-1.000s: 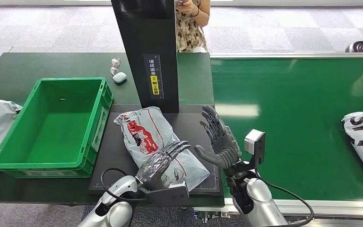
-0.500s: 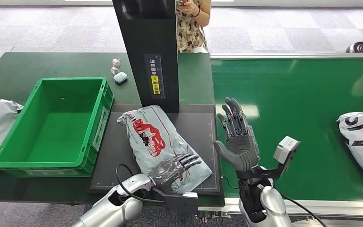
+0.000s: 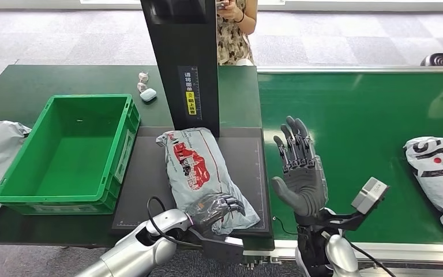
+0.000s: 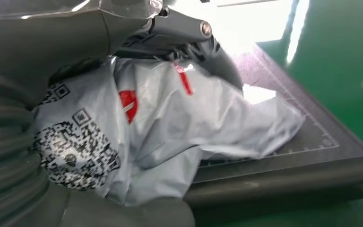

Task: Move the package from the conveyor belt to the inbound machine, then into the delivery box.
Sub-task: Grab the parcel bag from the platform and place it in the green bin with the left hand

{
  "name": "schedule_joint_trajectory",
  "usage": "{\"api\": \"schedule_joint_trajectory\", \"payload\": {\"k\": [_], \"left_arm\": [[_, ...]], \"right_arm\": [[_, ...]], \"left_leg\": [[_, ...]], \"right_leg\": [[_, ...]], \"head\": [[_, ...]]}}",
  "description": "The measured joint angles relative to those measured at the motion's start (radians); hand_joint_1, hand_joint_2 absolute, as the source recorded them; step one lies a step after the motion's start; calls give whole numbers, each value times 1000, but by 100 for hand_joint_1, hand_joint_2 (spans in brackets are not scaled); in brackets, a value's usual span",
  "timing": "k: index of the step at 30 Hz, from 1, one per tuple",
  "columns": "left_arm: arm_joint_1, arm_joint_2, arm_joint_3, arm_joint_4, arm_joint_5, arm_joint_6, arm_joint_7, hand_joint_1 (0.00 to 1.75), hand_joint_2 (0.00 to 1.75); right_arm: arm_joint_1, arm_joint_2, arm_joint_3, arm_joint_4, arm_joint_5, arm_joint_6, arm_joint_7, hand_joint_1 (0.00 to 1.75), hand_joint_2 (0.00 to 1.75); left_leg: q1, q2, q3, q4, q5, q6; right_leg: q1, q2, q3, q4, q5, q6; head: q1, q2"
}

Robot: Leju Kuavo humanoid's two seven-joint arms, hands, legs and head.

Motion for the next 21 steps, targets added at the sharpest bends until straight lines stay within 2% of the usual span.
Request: {"api": "schedule_joint_trajectory", "payload": {"k": [14,21], "left_arm": [[-33,14,-9,-12,20,36,21,175,175],[-22,64,25,-144,23,126,55,175,175]], "right_arm": [[2,0,0,-3,-1,-3,-6,0,175],[15,-3,0,-11,7,-27,-14,0,175]], "left_leg": [[0,3,0,-1,3,-3],[0,2,-4,-2,4,-4]], "right_leg": [[1,3,-3,0,4,-2],[1,3,-7,1,4,-2]], "head": [[0,0],[0,0]]}}
